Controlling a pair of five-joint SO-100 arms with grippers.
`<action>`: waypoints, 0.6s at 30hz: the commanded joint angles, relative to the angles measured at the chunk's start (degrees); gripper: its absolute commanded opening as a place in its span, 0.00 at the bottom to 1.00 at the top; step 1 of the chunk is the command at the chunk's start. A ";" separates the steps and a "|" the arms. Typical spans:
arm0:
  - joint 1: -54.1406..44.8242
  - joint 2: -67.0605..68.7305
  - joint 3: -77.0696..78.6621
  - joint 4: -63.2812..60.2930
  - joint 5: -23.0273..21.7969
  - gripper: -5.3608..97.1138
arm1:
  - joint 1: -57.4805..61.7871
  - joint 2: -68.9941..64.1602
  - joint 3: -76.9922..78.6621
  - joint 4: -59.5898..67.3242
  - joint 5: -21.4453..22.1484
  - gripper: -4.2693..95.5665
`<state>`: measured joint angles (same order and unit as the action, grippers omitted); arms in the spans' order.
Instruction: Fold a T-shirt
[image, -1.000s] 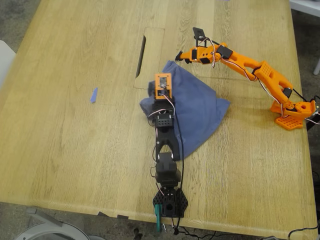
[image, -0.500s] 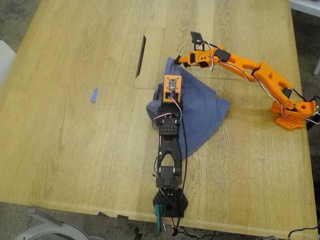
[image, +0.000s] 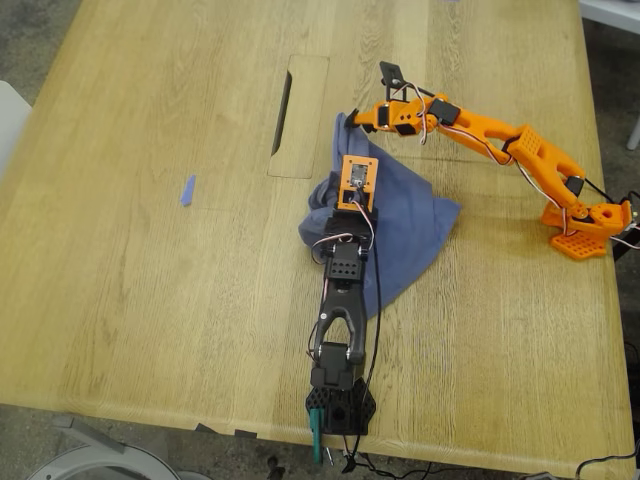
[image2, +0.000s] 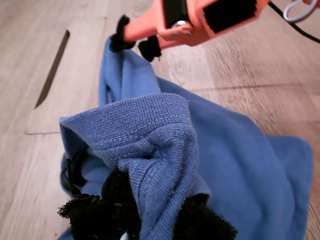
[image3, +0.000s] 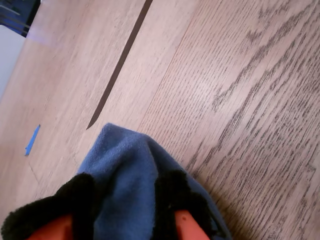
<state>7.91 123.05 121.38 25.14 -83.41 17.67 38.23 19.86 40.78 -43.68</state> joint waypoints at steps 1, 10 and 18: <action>2.90 9.14 -0.35 0.35 0.26 0.05 | -0.53 0.88 -1.41 -0.35 -0.79 0.29; 6.59 11.60 1.67 1.85 0.18 0.05 | -0.26 0.97 -2.99 0.18 -2.72 0.30; 7.65 12.04 2.29 1.85 0.09 0.05 | -1.41 1.49 -1.76 -0.62 -4.48 0.25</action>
<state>13.45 127.97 124.45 26.98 -83.41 16.88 38.23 19.86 41.40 -47.55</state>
